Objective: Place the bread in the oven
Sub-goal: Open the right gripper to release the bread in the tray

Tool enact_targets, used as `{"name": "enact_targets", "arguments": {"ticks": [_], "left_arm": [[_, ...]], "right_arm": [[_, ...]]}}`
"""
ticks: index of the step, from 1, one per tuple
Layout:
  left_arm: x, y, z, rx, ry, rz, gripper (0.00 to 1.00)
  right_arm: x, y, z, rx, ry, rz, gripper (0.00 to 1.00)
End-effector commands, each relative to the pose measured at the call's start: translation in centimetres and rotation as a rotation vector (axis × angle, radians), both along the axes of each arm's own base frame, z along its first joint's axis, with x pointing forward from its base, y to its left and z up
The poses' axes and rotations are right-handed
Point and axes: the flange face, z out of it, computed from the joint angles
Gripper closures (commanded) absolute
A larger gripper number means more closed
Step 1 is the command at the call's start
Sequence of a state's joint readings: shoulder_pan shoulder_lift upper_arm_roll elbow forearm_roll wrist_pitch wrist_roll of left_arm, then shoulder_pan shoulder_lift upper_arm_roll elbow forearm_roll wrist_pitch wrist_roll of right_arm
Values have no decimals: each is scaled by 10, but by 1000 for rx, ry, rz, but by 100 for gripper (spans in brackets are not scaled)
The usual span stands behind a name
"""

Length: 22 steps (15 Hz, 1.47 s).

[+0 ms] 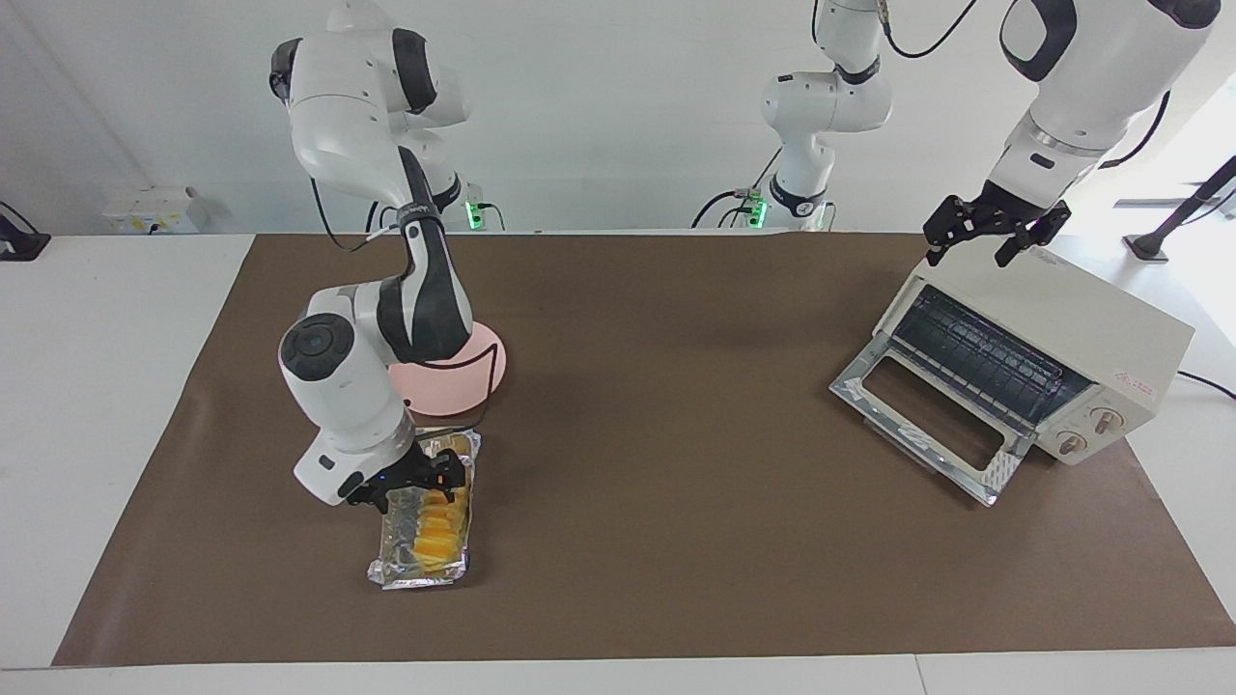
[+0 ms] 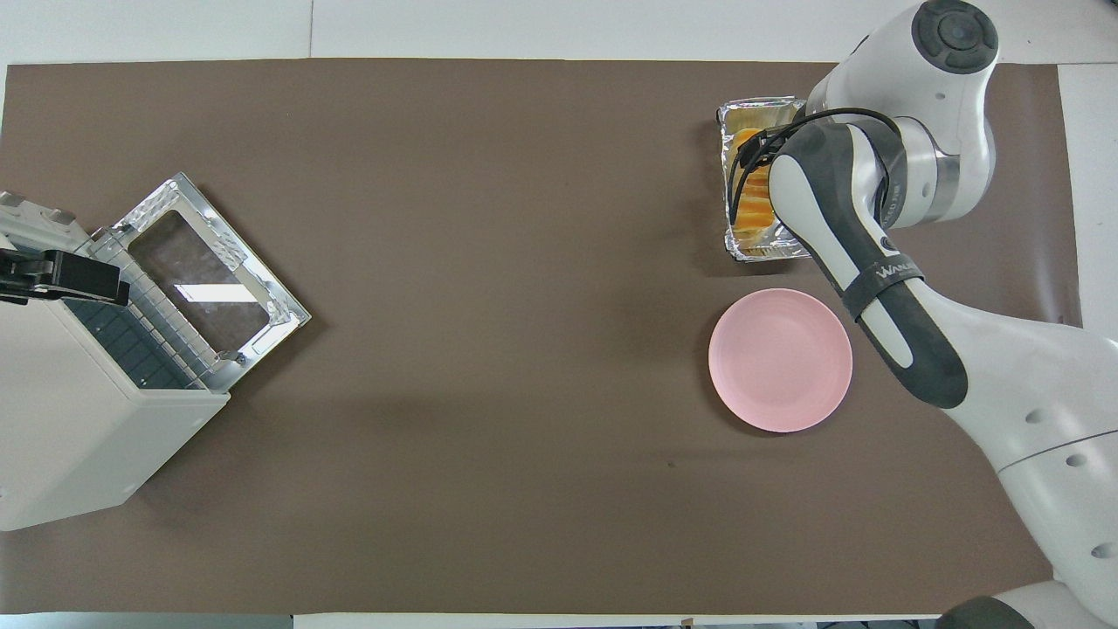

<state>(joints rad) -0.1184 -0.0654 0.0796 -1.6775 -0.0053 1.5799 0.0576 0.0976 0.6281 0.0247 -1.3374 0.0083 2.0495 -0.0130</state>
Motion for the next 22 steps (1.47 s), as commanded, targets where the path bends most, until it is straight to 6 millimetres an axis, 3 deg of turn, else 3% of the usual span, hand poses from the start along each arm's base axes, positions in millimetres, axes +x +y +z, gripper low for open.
{"name": "enact_targets", "arguments": {"ticks": [1,2,5,11,12,13,14,15,16,22], "left_arm": [[0,0,2,-14,10,-9,0],[0,0,2,-14,8,-9,0],[0,0,2,-14,8,-9,0],[0,0,2,-14,10,-9,0],[0,0,2,-14,8,-9,0],[0,0,1,-13,11,-9,0],[0,0,1,-13,11,-9,0],[0,0,1,-13,11,-9,0],[0,0,1,-13,11,-9,0],[0,0,2,-14,10,-9,0]], "right_arm": [[0,-18,15,-12,-8,60,0],[2,-22,16,-13,-25,76,0],[-3,-38,-8,-24,-17,84,1],[-19,-60,-47,-40,-45,120,13],[-23,-61,-53,-41,-50,119,20],[-26,-60,-58,-41,-53,122,34],[-27,-60,-57,-41,-56,122,66],[-27,-60,-57,-41,-53,125,89],[-27,-60,-55,-41,-58,125,100],[-24,-61,-48,-38,-55,136,100]]}}
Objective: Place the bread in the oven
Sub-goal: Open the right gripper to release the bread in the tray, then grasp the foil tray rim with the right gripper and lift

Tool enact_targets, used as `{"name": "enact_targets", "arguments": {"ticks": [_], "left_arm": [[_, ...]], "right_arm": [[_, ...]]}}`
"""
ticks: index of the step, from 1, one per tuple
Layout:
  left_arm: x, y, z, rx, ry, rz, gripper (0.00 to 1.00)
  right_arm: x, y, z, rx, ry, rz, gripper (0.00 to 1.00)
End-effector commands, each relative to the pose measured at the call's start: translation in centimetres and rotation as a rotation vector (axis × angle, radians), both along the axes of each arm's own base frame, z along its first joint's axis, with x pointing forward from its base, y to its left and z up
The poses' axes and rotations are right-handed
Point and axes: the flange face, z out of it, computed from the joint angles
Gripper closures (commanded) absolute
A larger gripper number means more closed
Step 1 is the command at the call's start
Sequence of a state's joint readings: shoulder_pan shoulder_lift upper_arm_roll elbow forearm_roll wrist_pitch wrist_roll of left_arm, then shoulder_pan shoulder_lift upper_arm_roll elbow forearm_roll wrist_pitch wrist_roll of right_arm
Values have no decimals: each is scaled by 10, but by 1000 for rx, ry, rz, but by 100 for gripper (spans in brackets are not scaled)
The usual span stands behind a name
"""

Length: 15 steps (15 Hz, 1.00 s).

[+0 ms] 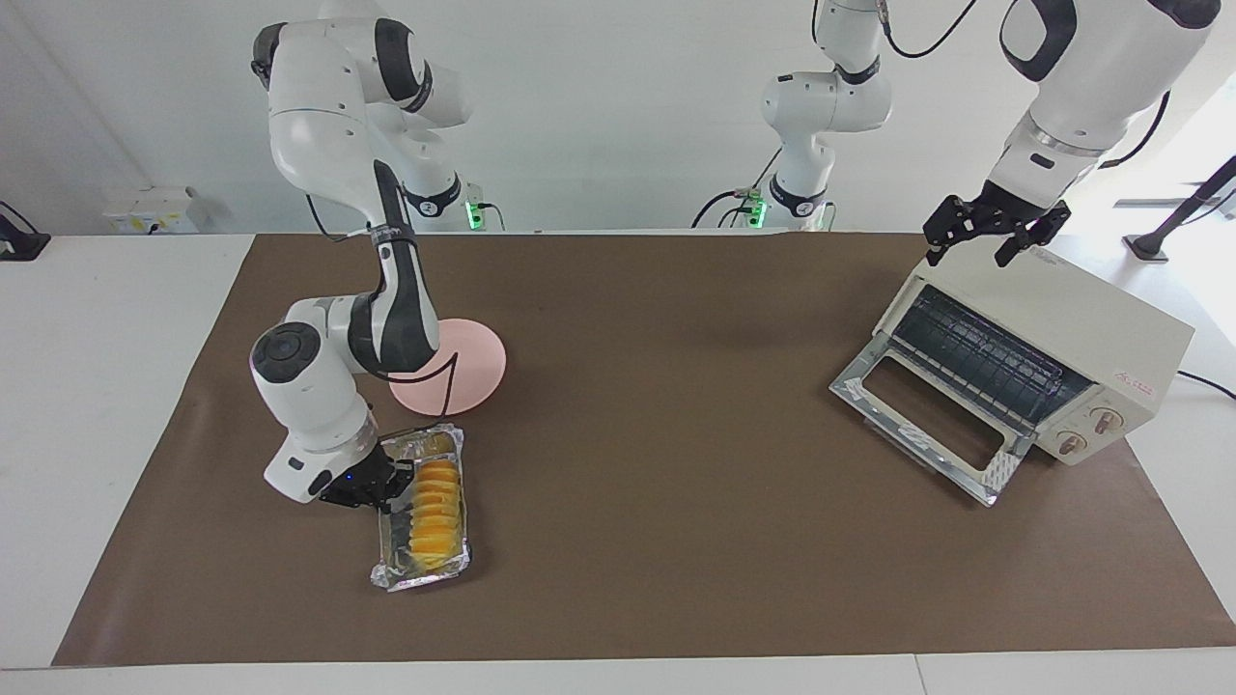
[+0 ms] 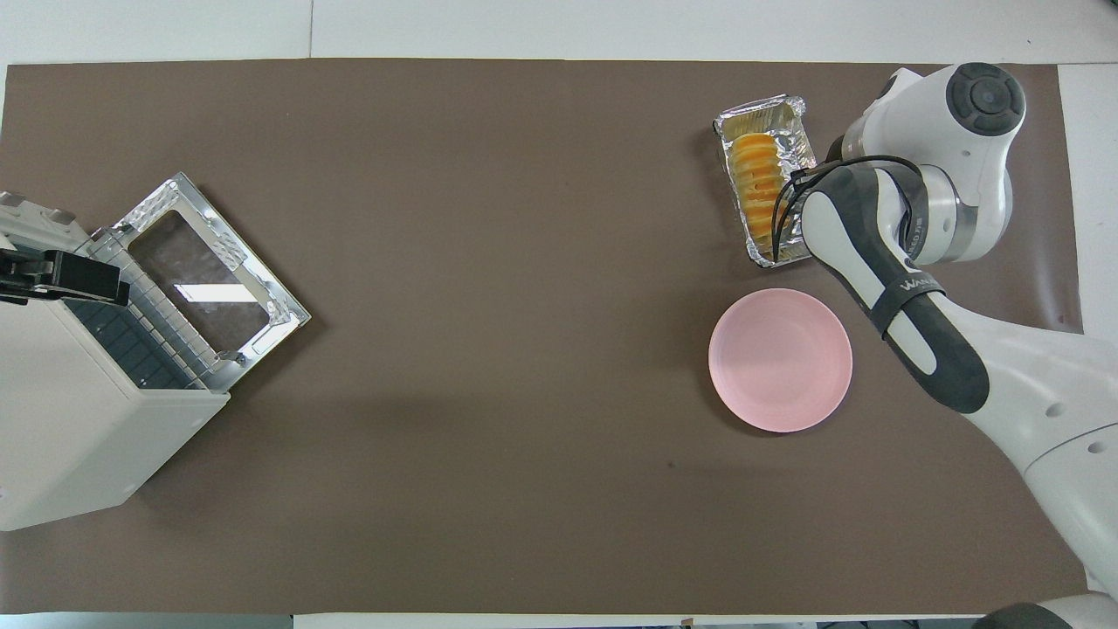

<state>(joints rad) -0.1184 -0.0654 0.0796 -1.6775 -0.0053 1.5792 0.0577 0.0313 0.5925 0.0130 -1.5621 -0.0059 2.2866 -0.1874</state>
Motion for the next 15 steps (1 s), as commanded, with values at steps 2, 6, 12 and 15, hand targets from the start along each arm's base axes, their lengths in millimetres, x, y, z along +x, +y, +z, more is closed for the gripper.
{"name": "enact_targets", "arguments": {"ticks": [2,6,12,15], "left_arm": [[0,0,2,-14,7,-9,0],[0,0,2,-14,9,-9,0],[0,0,1,-13,10,-9,0],[0,0,2,-14,9,-9,0]], "right_arm": [[-1,-3,25,6,20,47,100],[2,28,81,68,77,59,100],[-21,163,132,115,153,-76,100],[-53,270,132,154,124,-198,100]]}}
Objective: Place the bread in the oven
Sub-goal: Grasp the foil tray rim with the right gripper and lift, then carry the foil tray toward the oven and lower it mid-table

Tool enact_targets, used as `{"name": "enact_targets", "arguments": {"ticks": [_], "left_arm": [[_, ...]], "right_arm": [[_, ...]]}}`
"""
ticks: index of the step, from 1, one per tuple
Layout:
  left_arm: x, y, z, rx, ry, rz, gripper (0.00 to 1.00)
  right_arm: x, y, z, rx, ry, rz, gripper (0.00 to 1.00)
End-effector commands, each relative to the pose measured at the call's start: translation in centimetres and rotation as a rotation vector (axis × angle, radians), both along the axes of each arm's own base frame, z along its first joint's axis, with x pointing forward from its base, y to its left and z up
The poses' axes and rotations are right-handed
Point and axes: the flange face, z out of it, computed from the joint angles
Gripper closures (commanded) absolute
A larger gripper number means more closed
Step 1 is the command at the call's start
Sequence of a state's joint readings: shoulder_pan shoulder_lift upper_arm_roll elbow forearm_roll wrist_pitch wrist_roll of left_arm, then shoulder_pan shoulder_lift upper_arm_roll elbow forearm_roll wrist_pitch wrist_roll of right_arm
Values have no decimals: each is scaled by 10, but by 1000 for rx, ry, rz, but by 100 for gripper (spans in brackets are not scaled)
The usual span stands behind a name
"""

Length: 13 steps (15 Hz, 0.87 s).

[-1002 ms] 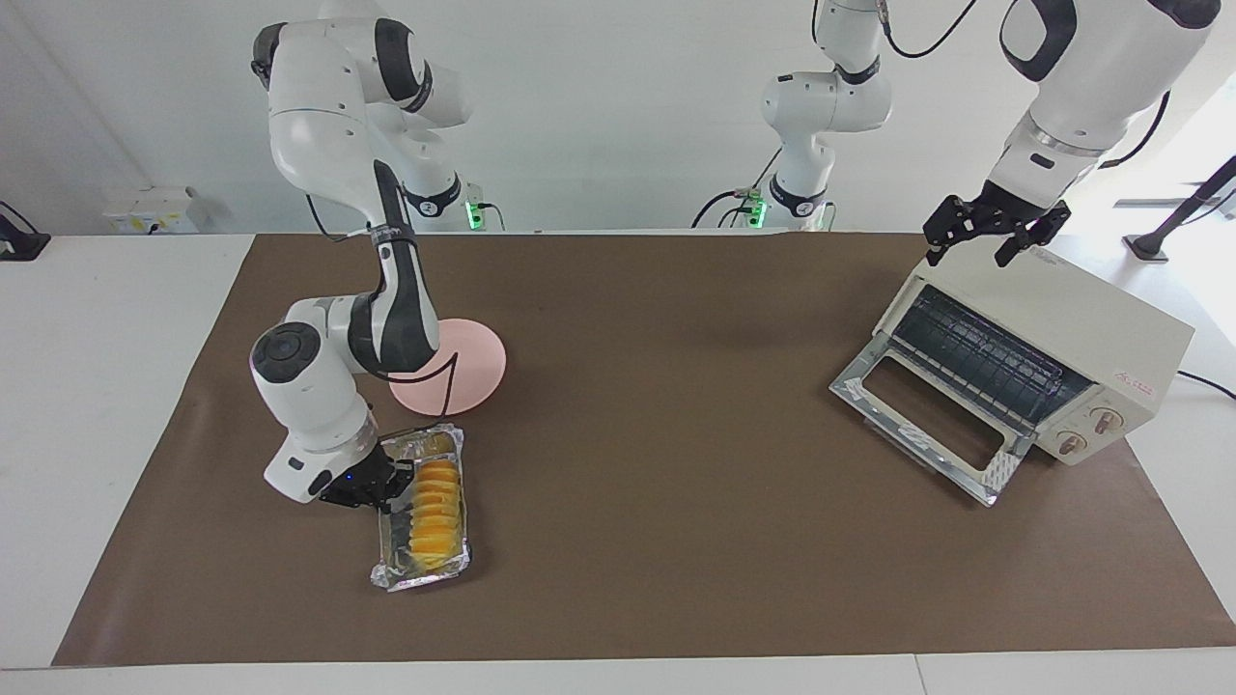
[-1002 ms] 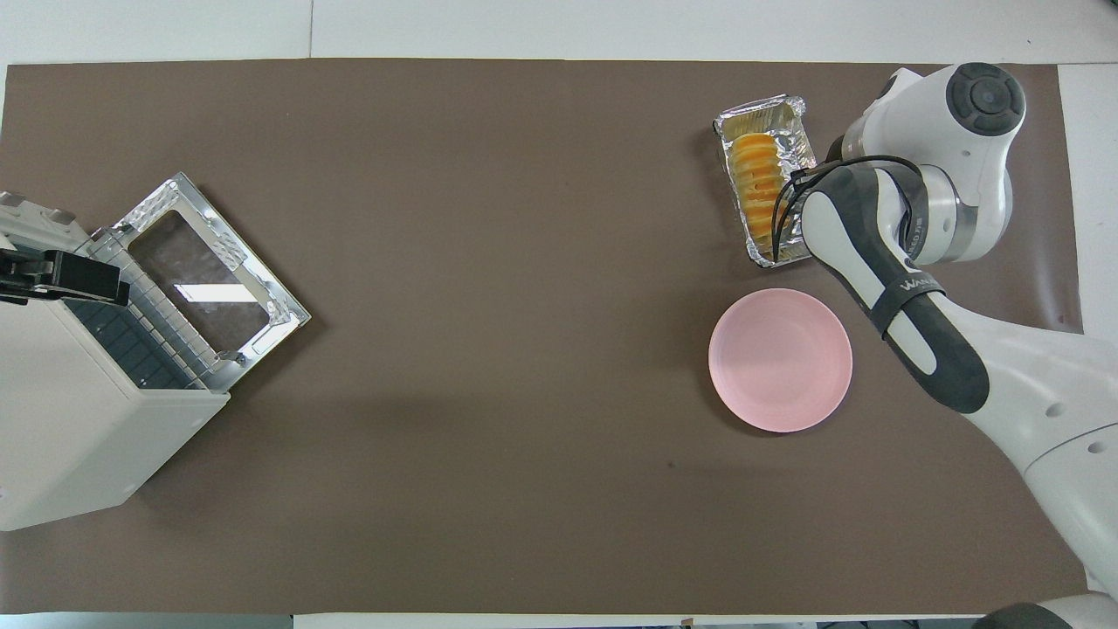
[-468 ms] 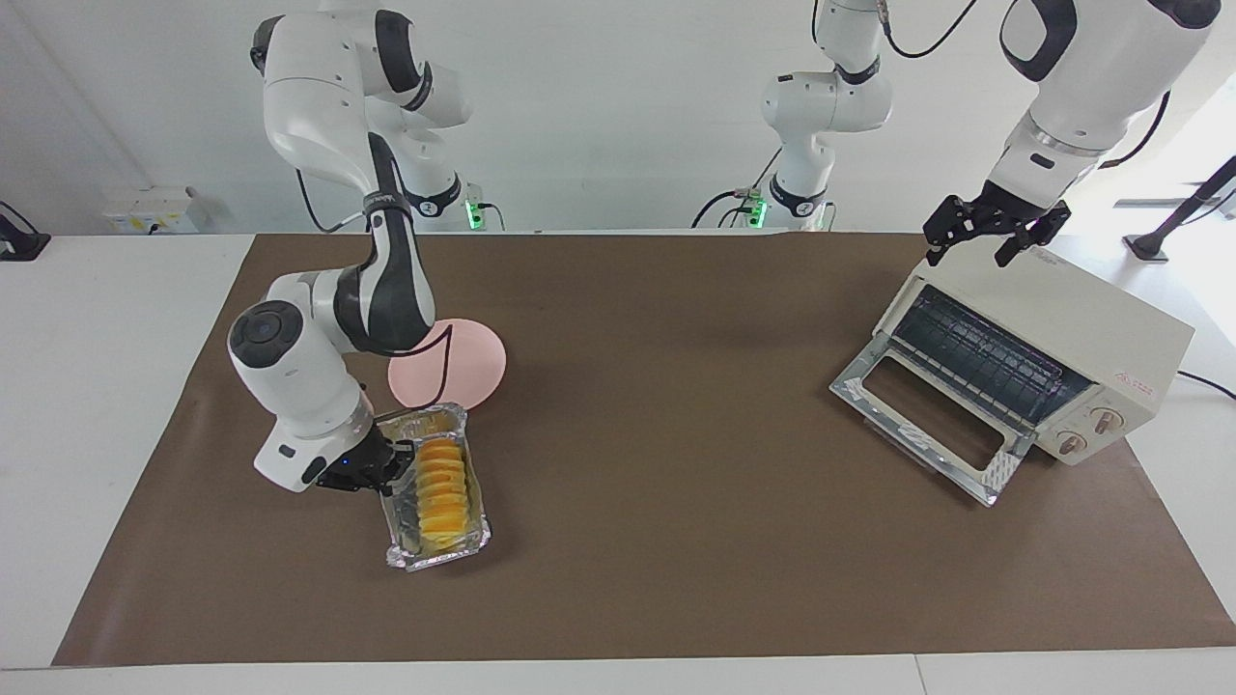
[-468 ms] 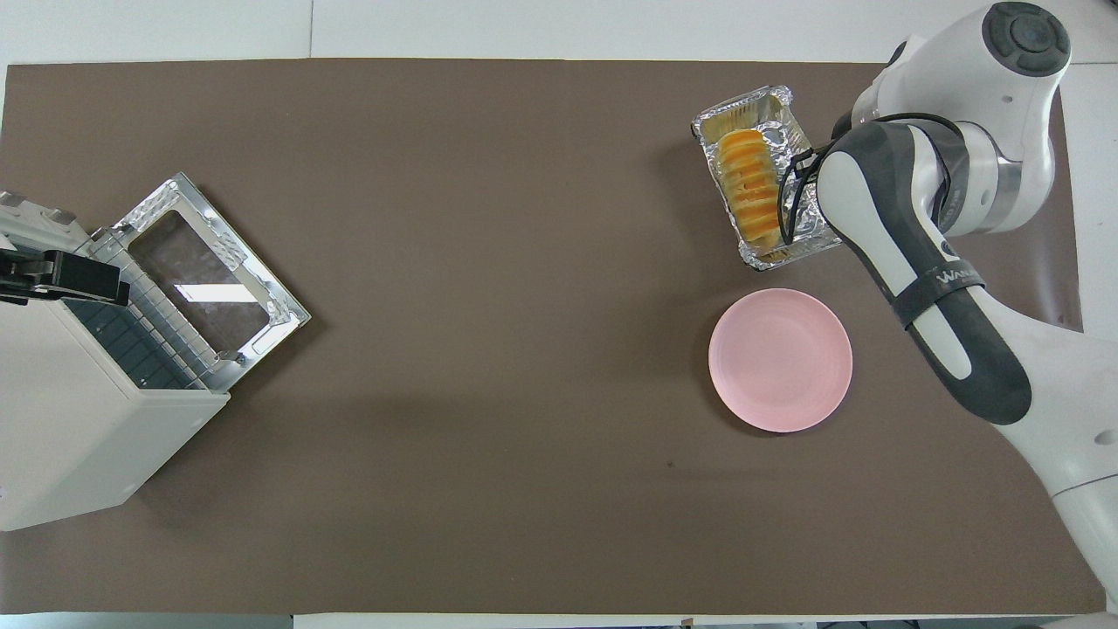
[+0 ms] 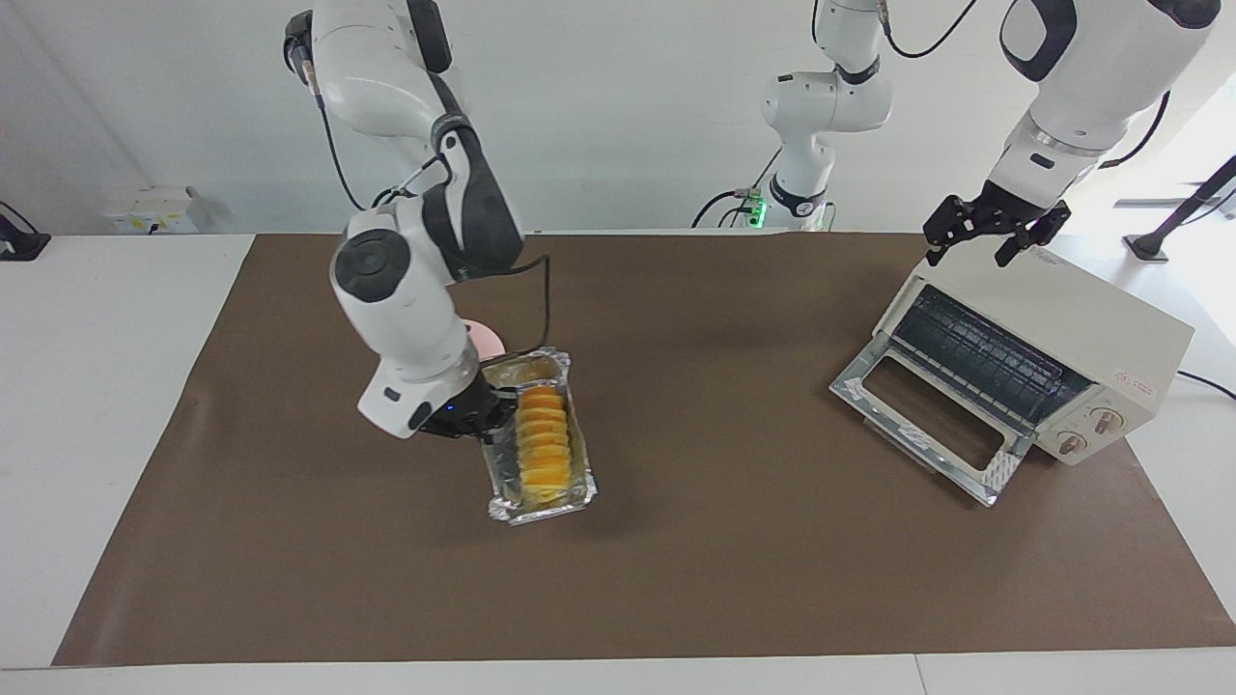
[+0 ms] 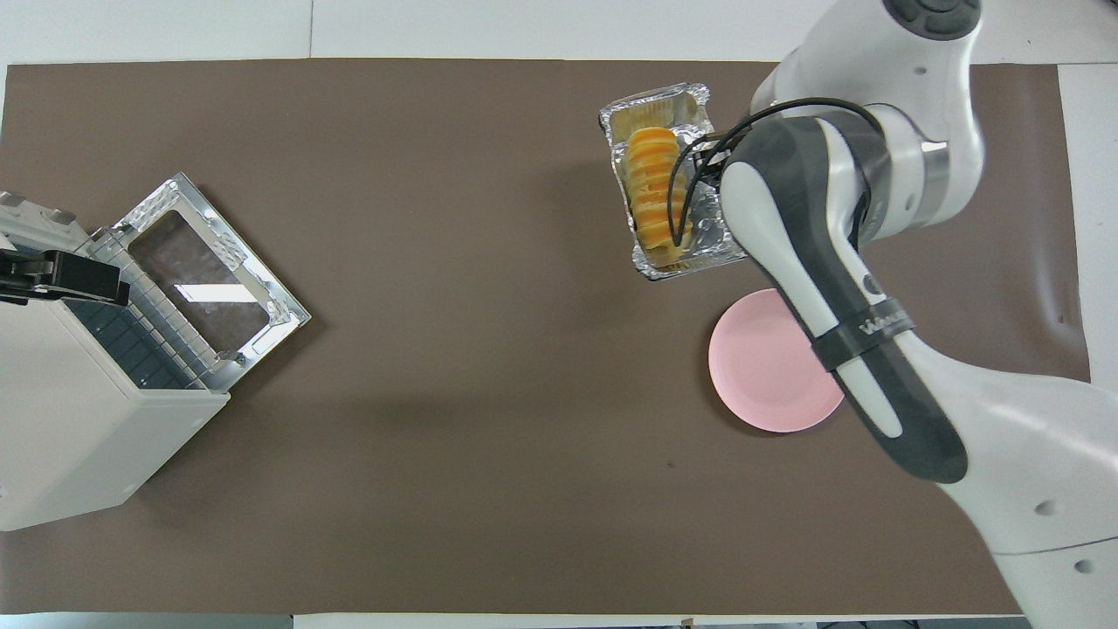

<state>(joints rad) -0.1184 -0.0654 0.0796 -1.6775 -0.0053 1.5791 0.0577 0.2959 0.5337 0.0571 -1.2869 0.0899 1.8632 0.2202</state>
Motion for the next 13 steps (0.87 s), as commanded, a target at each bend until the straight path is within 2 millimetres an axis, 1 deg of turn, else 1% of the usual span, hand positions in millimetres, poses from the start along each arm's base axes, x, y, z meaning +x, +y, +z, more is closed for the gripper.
{"name": "enact_targets", "arguments": {"ticks": [1,3,5,6,7,8,12,13], "left_arm": [[0,0,2,-14,9,-9,0],[0,0,1,-13,9,-9,0],[0,0,2,-14,9,-9,0],[0,0,1,-13,9,-9,0],[0,0,2,-14,9,-9,0],[0,0,1,-13,9,-9,0],[0,0,1,-13,10,-9,0],[0,0,2,-14,7,-9,0]], "right_arm": [[-23,77,-8,33,-15,-112,100],[-44,121,-25,43,-16,-160,100],[-57,145,-44,51,-28,-186,100],[-63,152,-62,49,-32,-185,100],[-70,152,-80,48,-38,-181,100],[-78,149,-94,44,-41,-182,100],[-103,134,-130,57,-76,-189,100],[-105,132,-131,58,-78,-189,100]]}}
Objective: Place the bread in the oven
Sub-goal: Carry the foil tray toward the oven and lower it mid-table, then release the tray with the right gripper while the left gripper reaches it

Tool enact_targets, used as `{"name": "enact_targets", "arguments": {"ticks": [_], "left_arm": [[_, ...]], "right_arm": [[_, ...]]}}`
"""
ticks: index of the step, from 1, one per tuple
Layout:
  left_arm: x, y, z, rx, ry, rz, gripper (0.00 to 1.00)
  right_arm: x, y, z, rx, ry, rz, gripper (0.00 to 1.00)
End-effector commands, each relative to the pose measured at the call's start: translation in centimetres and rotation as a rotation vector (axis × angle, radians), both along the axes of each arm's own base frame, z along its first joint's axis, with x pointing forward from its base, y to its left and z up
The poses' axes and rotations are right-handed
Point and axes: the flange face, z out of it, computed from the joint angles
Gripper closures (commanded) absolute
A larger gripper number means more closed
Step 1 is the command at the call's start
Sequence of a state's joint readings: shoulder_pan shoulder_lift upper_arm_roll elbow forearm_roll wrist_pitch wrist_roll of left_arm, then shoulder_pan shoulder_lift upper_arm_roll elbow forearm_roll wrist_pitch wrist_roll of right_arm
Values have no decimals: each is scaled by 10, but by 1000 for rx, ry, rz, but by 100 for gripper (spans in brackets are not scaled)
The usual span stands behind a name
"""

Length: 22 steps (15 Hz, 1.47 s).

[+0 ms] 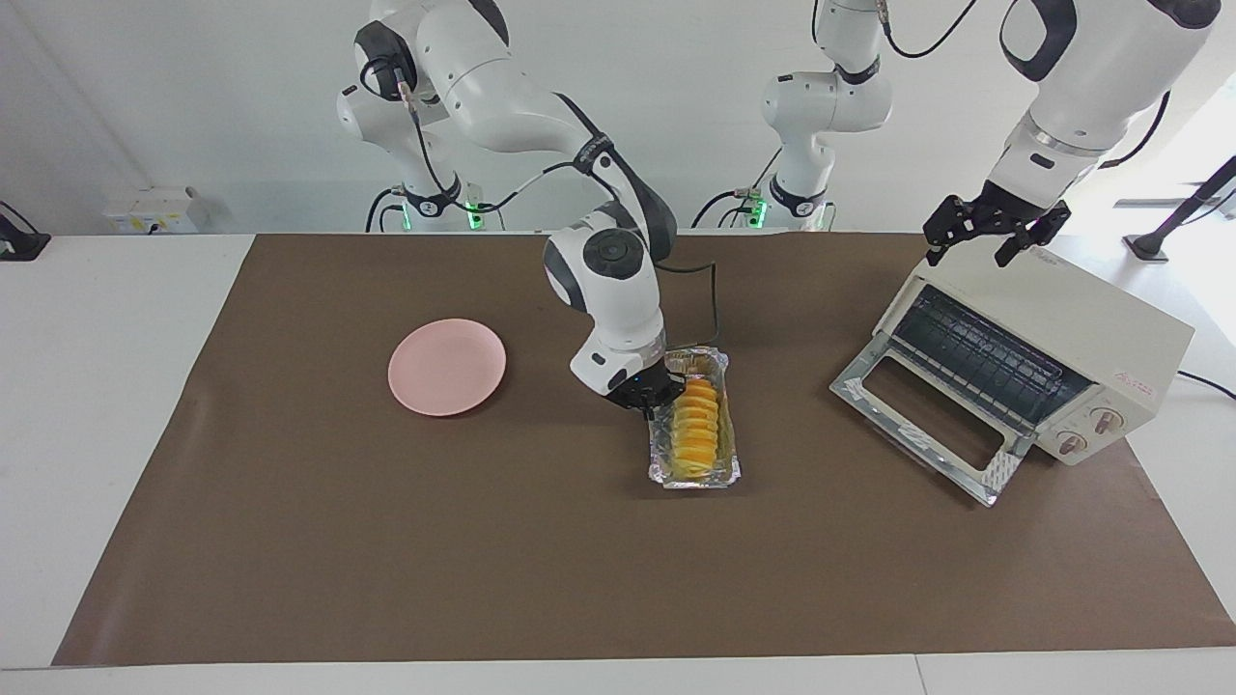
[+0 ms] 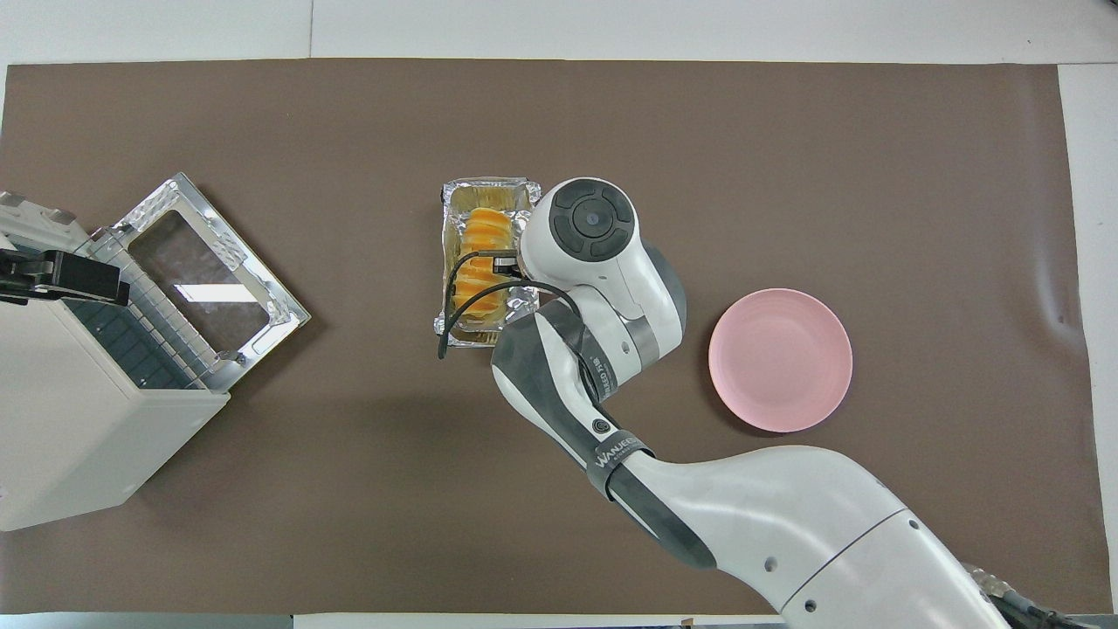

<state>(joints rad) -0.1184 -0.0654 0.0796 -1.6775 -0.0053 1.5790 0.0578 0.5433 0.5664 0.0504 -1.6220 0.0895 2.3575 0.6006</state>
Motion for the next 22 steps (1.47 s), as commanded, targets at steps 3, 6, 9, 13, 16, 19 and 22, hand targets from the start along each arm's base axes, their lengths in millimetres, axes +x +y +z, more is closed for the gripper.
{"name": "enact_targets", "arguments": {"ticks": [3,6,9,13,16,19,22], "left_arm": [[0,0,2,-14,9,-9,0],[0,0,1,-13,10,-9,0],[-1,0,1,-13,16,-9,0],[-4,-16,2,-12,26,-39,0],[2,-56,4,-18,-61,-43,0],[4,-114,0,-36,-107,-21,0],[9,-179,-27,-52,-127,24,0]], "right_arm": [[-16,-13,10,0,4,-22,100],[-10,-10,38,-1,36,-79,0],[10,-34,96,-26,96,-109,0],[32,-121,155,-35,100,-151,0],[43,-216,186,-58,101,4,0],[46,-291,207,-81,72,142,0],[35,-344,229,-92,68,254,0]]}}
